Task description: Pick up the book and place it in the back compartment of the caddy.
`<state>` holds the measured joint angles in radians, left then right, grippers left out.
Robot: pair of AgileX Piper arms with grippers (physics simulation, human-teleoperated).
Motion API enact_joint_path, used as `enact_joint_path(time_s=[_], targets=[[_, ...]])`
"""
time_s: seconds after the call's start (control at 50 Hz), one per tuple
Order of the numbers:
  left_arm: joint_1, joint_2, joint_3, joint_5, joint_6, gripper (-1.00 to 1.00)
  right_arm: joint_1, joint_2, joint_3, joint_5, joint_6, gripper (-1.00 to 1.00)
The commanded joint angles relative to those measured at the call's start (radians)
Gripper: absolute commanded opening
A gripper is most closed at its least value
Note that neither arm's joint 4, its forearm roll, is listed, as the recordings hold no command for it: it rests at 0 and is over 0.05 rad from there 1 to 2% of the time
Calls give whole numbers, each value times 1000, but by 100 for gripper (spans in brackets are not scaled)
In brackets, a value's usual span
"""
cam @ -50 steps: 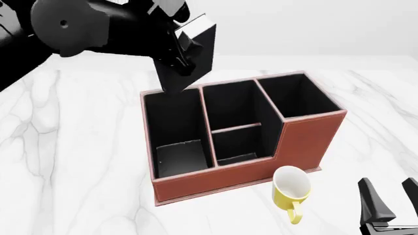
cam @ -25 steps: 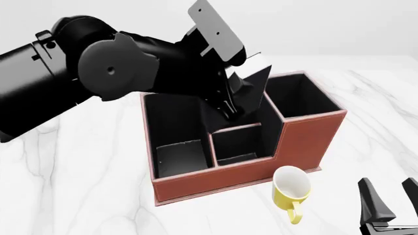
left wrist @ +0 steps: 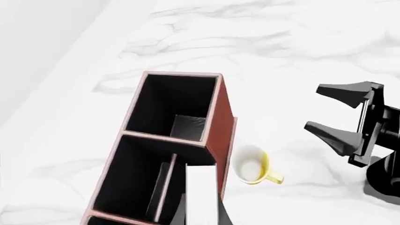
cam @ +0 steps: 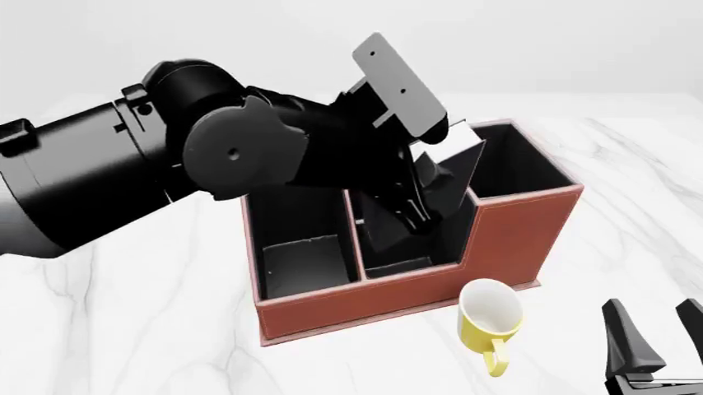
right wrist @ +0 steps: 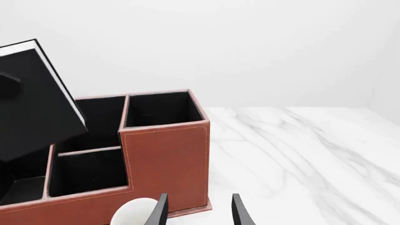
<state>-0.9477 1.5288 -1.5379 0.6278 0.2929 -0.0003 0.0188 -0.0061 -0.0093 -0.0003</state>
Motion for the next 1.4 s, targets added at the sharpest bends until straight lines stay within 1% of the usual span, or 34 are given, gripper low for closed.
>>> enact_joint_path(time_s=[0.02,0.12,0.28,0.44,0.84,1.04,1.4], targets=[[6,11,27,-47,37,-100,0,0,0,0,0,100],[14,23,67,-84,51,-100,0,0,0,0,0,100],[19,29,108,-135,50,-100,0,0,0,0,0,100],[24,34,121,-163,58,-100,0,0,0,0,0,100],[44,64,116,-185,64,-100,0,0,0,0,0,100],[46,78,128,-201,63,-100,0,0,0,0,0,100],[54,108,119,-193,78,-100,0,0,0,0,0,100]])
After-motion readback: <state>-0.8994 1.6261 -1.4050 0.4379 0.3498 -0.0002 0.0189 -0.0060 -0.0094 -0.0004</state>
